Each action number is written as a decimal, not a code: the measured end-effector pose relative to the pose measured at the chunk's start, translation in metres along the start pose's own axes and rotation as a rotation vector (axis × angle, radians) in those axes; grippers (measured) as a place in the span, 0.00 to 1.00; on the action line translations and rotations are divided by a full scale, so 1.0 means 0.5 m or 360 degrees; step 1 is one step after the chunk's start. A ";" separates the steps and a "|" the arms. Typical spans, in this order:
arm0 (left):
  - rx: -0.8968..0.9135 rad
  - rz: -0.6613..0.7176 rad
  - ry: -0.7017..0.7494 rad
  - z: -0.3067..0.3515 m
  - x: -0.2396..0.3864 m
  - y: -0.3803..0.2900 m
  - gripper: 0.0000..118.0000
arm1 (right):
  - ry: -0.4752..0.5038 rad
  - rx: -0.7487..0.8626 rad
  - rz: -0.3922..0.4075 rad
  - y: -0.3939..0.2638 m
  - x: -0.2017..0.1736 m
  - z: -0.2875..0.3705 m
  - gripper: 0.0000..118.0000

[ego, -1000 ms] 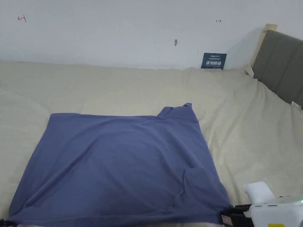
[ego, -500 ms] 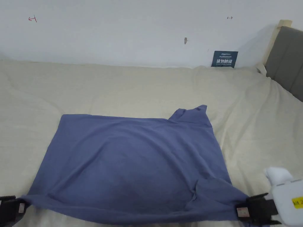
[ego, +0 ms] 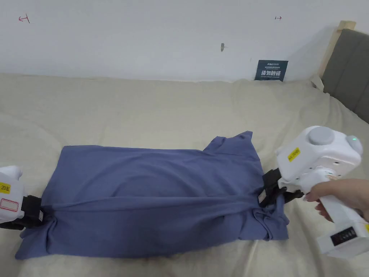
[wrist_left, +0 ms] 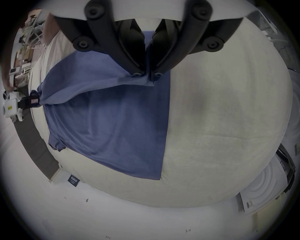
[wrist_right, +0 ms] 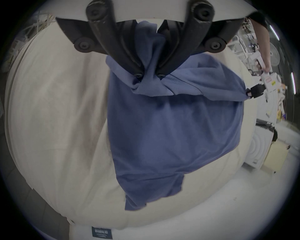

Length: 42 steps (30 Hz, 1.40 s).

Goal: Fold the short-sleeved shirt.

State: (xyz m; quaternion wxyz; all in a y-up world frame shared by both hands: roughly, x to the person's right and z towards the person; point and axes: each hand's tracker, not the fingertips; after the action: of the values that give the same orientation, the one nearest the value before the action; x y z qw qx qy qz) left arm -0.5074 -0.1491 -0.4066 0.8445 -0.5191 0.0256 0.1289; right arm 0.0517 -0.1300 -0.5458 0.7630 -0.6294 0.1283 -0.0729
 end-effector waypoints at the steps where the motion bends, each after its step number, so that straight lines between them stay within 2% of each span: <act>1: -0.0006 0.0012 -0.0005 -0.012 -0.001 0.006 0.07 | -0.0013 -0.0016 -0.0030 0.020 0.000 -0.020 0.07; 2: -0.0011 0.0005 0.0008 -0.020 0.000 0.010 0.13 | -0.0055 -0.0025 -0.0039 0.001 -0.012 -0.023 0.10; 3: -0.0007 -0.0014 0.0023 -0.016 0.014 0.003 0.32 | -0.0088 -0.0010 -0.0024 0.002 -0.017 -0.036 0.17; 4: 0.0039 -0.0069 0.0078 -0.016 0.016 0.004 0.58 | -0.0176 0.0016 0.0016 -0.002 -0.022 -0.039 0.29; 5: 0.0082 -0.0091 0.0123 -0.014 0.015 0.003 0.83 | -0.0223 0.0064 0.0041 -0.010 -0.023 -0.035 0.45; 6: 0.0119 -0.0091 0.0121 -0.010 0.013 0.000 1.00 | -0.0224 0.0139 0.0067 -0.020 -0.038 -0.023 0.64; 7: 0.0157 -0.0079 0.0103 -0.019 0.005 0.000 1.00 | -0.0252 0.0203 0.0094 -0.032 -0.040 -0.014 0.69; 8: 0.0243 -0.0065 0.0071 -0.001 -0.001 -0.007 1.00 | -0.0287 0.0270 0.0110 -0.051 -0.038 0.002 0.69; 10: 0.0290 -0.0069 -0.0001 0.027 -0.008 -0.019 1.00 | -0.0255 0.0467 0.0126 -0.088 -0.031 0.044 0.69; 14: 0.0457 -0.0140 -0.0047 0.113 0.006 -0.085 1.00 | -0.0019 0.0810 0.0077 -0.200 -0.010 0.120 0.69; 15: 0.0498 -0.0148 -0.0032 0.128 0.010 -0.102 0.99 | 0.0037 0.0871 0.0080 -0.231 -0.009 0.137 0.69; 16: 0.0551 -0.0141 -0.0054 0.151 0.012 -0.133 0.93 | 0.0061 0.0940 0.0114 -0.270 -0.012 0.152 0.66; 17: 0.0627 -0.0149 -0.0083 0.174 0.014 -0.165 0.78 | 0.0062 0.1001 0.0143 -0.311 -0.016 0.167 0.57; 18: 0.0685 -0.0156 -0.0110 0.193 0.015 -0.194 0.42 | 0.0061 0.1047 0.0168 -0.336 -0.017 0.167 0.22; 19: 0.0739 -0.0168 -0.0128 0.221 0.043 -0.229 0.09 | 0.0066 0.1122 0.0188 -0.372 -0.019 0.177 0.00; 20: 0.0760 -0.0169 -0.0137 0.234 0.049 -0.255 0.00 | 0.0103 0.1177 0.0155 -0.402 -0.020 0.182 0.00; 22: 0.0672 -0.0125 -0.0041 0.248 0.058 -0.301 0.00 | 0.0056 0.1208 0.0070 -0.450 -0.037 0.187 0.00; 23: 0.0708 -0.0096 -0.0077 0.248 0.043 -0.310 0.00 | 0.0129 0.1205 -0.0007 -0.461 -0.032 0.186 0.00; 25: 0.0700 -0.0076 -0.0140 0.268 0.038 -0.323 0.00 | 0.0245 0.1187 -0.0046 -0.474 -0.024 0.182 0.00; 29: 0.0645 -0.0058 -0.0049 0.290 0.031 -0.265 0.00 | 0.0210 0.1167 0.0041 -0.481 -0.045 0.185 0.00; 32: 0.0047 0.0069 -0.0063 0.212 -0.017 -0.153 0.00 | 0.0361 0.1147 0.0093 -0.477 -0.060 0.187 0.00; 34: -0.0104 0.0086 -0.0043 0.151 -0.042 -0.110 0.00 | 0.0458 0.1099 0.0094 -0.476 -0.073 0.189 0.00; 36: -0.0159 0.0114 0.0032 0.119 -0.042 -0.085 0.01 | 0.0467 0.1077 0.0092 -0.475 -0.081 0.179 0.00; 37: -0.0149 0.0123 0.0057 0.104 -0.048 -0.071 0.09 | 0.0474 0.1060 0.0101 -0.475 -0.085 0.174 0.00; 38: -0.0117 0.0155 0.0041 0.091 -0.057 -0.058 0.32 | 0.0472 0.1051 0.0118 -0.484 -0.105 0.179 0.00; 39: -0.0104 0.0166 0.0039 0.092 -0.053 -0.061 0.78 | 0.0471 0.1041 0.0127 -0.485 -0.109 0.173 0.00; 40: -0.0095 0.0184 0.0047 0.074 -0.052 -0.056 1.00 | 0.0473 0.1024 0.0137 -0.485 -0.113 0.166 0.00; 42: -0.0048 0.0125 0.0042 0.062 -0.046 -0.055 0.97 | 0.0472 0.0989 0.0135 -0.481 -0.117 0.158 0.00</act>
State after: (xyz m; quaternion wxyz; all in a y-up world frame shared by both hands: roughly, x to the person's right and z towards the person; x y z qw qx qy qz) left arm -0.5259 -0.1379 -0.3640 0.8305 -0.5320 0.0551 0.1556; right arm 0.0307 -0.0873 -0.2905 0.8935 -0.3436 0.2356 -0.1676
